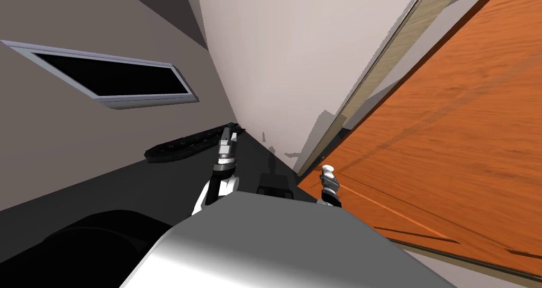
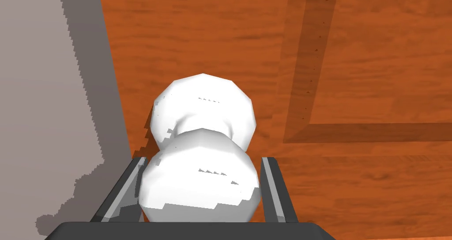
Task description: Pull the door open
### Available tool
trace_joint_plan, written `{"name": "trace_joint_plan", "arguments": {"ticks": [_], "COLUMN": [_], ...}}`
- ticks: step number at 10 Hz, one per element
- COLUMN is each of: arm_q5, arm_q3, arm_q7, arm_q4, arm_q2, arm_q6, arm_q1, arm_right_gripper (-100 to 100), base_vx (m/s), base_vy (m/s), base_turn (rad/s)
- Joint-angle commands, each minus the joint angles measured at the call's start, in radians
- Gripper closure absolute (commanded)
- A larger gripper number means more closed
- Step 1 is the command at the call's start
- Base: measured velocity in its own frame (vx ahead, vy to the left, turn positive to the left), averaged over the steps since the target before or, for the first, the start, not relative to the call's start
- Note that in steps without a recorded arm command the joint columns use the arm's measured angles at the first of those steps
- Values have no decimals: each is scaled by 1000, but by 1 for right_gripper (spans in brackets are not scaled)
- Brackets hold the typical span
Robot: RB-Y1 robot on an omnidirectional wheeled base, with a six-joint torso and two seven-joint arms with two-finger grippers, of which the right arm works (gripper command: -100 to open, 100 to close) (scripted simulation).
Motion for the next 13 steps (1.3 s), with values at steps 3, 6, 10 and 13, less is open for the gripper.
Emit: {"name": "trace_joint_plan", "arguments": {"ticks": [3,6,10,13], "arm_q5": [1,13,36,51], "arm_q3": [4,33,86,123], "arm_q7": [0,-38,-107,-154], "arm_q4": [0,-3,-13,-19], "arm_q2": [4,-22,-66,-96], "arm_q6": [1,-4,-17,-26], "arm_q1": [0,15,39,55], "arm_right_gripper": [100,100,100,100], "base_vx": [-18,-121,-240,-243], "base_vy": [2,-13,-6,-15], "base_turn": [9,104,141,146]}}
